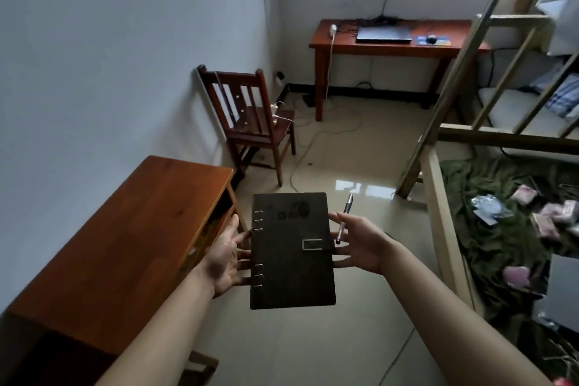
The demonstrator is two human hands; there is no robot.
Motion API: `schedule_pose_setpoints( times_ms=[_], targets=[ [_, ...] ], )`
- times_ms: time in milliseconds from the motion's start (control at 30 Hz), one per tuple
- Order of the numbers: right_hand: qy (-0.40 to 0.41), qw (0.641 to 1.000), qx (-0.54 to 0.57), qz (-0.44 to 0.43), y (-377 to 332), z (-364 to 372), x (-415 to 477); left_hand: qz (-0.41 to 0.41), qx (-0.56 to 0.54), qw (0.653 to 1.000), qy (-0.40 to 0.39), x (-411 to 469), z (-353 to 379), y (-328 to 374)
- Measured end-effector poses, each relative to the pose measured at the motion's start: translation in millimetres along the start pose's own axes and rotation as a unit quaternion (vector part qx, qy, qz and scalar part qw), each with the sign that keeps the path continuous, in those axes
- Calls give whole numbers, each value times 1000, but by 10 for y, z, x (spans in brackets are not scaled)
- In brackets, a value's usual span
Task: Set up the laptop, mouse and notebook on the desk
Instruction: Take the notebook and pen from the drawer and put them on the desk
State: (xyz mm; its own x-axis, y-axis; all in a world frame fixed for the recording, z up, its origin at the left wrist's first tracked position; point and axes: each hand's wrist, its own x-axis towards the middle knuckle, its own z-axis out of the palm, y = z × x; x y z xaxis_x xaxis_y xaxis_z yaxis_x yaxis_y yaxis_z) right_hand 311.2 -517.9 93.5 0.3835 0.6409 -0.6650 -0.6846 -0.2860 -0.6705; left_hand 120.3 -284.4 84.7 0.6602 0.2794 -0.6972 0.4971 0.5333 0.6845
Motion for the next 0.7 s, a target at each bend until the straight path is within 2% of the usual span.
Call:
schedule_pose_setpoints(
  times_ms=[333, 533, 700],
  targets=[
    [17, 999, 33, 6, -1151, -517, 1176, -28, 24, 998, -42, 1629, 188, 1248],
    [84, 995, 59, -16, -2154, -733, 1845, -38, 77, 991, -106, 2746, 440, 2446],
    [119, 986, 101, -51, -2940, -1158, 2116, -50, 131, 977, -163, 3544, 967, 3428]
  ],
)
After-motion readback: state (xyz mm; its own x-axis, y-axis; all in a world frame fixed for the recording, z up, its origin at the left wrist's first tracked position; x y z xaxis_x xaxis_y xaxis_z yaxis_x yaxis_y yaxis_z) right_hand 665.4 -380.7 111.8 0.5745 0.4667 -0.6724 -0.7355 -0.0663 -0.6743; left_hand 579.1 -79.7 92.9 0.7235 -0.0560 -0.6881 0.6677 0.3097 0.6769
